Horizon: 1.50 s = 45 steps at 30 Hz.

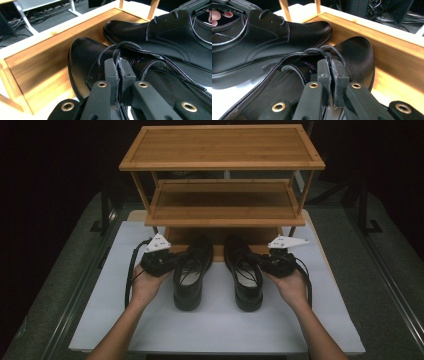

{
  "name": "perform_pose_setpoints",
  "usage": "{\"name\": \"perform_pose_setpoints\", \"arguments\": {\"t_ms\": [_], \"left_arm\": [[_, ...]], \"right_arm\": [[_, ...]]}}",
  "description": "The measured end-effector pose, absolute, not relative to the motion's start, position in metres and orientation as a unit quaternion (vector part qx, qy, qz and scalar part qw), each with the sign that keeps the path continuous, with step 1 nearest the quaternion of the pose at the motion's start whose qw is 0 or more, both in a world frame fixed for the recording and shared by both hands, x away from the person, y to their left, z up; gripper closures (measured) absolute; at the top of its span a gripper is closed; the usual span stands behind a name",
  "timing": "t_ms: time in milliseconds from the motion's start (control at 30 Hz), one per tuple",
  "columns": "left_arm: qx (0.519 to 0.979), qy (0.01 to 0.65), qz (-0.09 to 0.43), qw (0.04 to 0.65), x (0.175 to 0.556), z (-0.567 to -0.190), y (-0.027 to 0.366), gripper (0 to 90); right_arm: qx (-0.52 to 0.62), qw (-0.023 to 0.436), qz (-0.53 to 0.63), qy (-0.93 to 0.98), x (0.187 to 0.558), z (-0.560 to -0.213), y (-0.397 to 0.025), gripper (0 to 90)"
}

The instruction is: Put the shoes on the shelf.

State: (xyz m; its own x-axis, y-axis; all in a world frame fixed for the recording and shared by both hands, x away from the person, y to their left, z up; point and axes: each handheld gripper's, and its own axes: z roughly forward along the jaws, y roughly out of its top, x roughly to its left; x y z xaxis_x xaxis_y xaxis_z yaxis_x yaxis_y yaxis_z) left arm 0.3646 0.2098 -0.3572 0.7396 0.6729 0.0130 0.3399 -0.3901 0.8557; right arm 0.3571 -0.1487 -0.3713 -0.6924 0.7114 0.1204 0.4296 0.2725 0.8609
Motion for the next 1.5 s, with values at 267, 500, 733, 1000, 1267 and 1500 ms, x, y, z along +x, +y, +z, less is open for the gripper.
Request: {"name": "perform_pose_setpoints", "arguments": {"t_ms": [267, 500, 733, 1000, 1267, 1500], "left_arm": [[0.805, 0.319, 0.191, 0.462, 0.394, -0.365, 0.195, 87.3], [0.798, 0.324, 0.207, 0.464, 0.413, -0.371, 0.185, 87.3], [0.795, 0.327, 0.235, 0.454, 0.427, -0.379, 0.173, 87.3], [0.792, 0.327, 0.243, 0.455, 0.431, -0.386, 0.166, 87.1], [0.797, 0.326, 0.222, 0.458, 0.431, -0.387, 0.17, 84.2], [0.803, 0.319, 0.198, 0.464, 0.424, -0.376, 0.182, 54.6]], "right_arm": [[0.374, 0.158, 0.475, 0.781, 0.386, -0.374, -0.143, 86.5], [0.382, 0.172, 0.473, 0.775, 0.407, -0.379, -0.138, 86.5], [0.389, 0.186, 0.473, 0.769, 0.422, -0.382, -0.132, 86.5], [0.394, 0.198, 0.472, 0.763, 0.43, -0.386, -0.124, 86.4], [0.394, 0.191, 0.481, 0.76, 0.426, -0.391, -0.123, 85.4], [0.394, 0.168, 0.477, 0.768, 0.421, -0.386, -0.13, 60.2]]}}
